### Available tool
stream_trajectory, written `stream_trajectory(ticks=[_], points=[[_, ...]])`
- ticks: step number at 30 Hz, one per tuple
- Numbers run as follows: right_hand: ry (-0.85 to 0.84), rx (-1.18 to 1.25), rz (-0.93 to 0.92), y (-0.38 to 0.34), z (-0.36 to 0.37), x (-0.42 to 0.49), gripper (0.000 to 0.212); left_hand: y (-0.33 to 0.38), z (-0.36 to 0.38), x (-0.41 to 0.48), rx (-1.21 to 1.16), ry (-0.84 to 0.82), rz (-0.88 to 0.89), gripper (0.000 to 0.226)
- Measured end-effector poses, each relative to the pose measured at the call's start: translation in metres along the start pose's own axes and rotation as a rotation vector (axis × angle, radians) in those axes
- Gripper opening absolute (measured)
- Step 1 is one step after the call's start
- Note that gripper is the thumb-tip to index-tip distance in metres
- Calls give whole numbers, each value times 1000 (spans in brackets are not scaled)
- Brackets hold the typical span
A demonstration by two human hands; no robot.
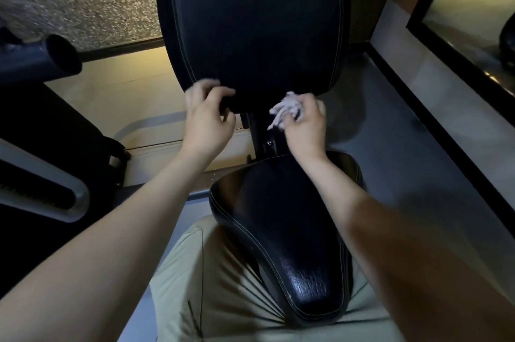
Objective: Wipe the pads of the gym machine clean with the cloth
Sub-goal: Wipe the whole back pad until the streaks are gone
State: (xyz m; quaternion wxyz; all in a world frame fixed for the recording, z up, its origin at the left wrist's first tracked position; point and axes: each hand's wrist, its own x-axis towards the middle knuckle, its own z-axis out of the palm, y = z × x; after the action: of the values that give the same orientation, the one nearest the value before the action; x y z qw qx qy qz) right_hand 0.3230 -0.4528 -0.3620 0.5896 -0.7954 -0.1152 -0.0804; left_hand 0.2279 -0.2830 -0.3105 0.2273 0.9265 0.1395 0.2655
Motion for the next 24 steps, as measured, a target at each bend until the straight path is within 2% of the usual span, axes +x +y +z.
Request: stream_trajectory(ticks=[2,4,6,10,12,16,18,21,22,24], points=[[148,58,53,-5,0,13,22,-6,1,4,207,16,100,64],[182,80,94,-11,10,22,23,-11,5,5,368,-60,108,86],[208,67,95,-15,24,26,17,-19,9,5,454,-114,106,97],[339,176,136,-21,49,19,12,-23,9,7,494,-112,137,93],[285,135,104,-27,68,5,17,-22,9,8,485,-99,135,89],[90,54,13,-20,72,-2,12,-19,4,10,482,-68,136,82],[136,75,28,-5,55,15,12,-18,2,10,503,-83,133,80],[294,147,98,-2,56,18,13,-14,4,10,508,-105,111,80],[307,142,98,-8,65,11,13,-12,4,9,500,-112,97,79],[218,87,43,-19,84,-4,12,-9,4,9,488,-117,79,77]])
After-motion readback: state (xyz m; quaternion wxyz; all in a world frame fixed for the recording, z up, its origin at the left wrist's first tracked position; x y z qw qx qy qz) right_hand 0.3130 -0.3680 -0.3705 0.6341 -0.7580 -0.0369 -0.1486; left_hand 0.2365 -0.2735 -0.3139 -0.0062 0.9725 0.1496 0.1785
